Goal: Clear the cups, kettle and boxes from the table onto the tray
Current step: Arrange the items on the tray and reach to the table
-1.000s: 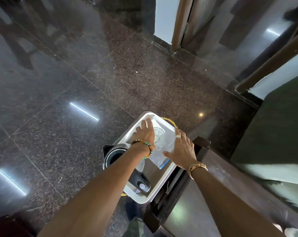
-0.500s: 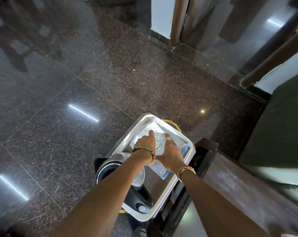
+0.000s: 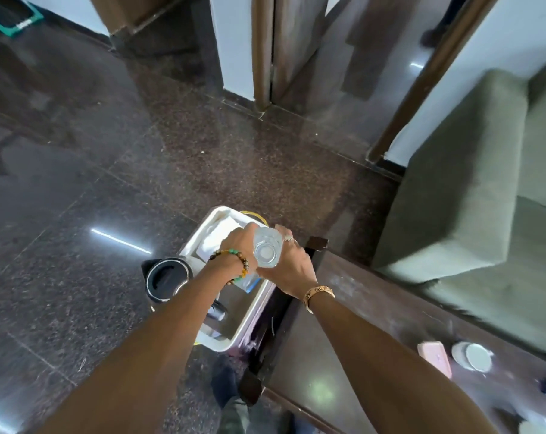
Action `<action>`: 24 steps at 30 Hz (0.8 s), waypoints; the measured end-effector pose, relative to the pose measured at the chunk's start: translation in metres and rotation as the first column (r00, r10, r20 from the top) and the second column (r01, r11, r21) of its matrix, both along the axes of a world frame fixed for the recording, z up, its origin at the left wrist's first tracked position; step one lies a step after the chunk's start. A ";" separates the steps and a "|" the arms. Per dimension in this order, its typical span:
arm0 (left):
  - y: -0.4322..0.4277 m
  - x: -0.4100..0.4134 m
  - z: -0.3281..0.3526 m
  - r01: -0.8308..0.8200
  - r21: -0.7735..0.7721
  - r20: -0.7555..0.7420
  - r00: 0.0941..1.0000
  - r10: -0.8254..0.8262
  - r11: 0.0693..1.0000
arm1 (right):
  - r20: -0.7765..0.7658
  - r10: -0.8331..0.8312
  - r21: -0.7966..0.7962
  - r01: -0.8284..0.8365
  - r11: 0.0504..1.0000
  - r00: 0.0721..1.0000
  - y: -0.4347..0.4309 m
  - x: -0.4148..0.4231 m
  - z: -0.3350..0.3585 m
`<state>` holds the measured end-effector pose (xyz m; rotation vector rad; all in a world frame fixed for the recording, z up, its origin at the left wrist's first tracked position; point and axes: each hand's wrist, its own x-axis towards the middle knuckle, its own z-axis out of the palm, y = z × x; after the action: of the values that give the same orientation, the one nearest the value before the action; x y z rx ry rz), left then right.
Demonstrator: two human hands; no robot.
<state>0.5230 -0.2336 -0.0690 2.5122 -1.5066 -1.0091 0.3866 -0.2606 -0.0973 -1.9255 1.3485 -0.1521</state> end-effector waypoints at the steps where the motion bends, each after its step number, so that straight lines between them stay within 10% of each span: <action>1: 0.006 -0.011 0.012 0.001 -0.012 -0.010 1.000 -0.001 1.000 | -0.001 0.010 -0.015 -0.010 1.000 1.000 0.005 -0.012 0.012; 24: 0.136 -0.262 0.077 0.208 -0.169 -0.143 0.962 -0.233 0.964 | -0.058 -0.157 -0.145 0.147 0.979 0.986 0.160 -0.273 0.093</action>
<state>0.2612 -0.0977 0.0081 2.1407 -1.7687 -1.0504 0.1139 -0.1002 -0.0044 -1.9572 1.5685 -0.2635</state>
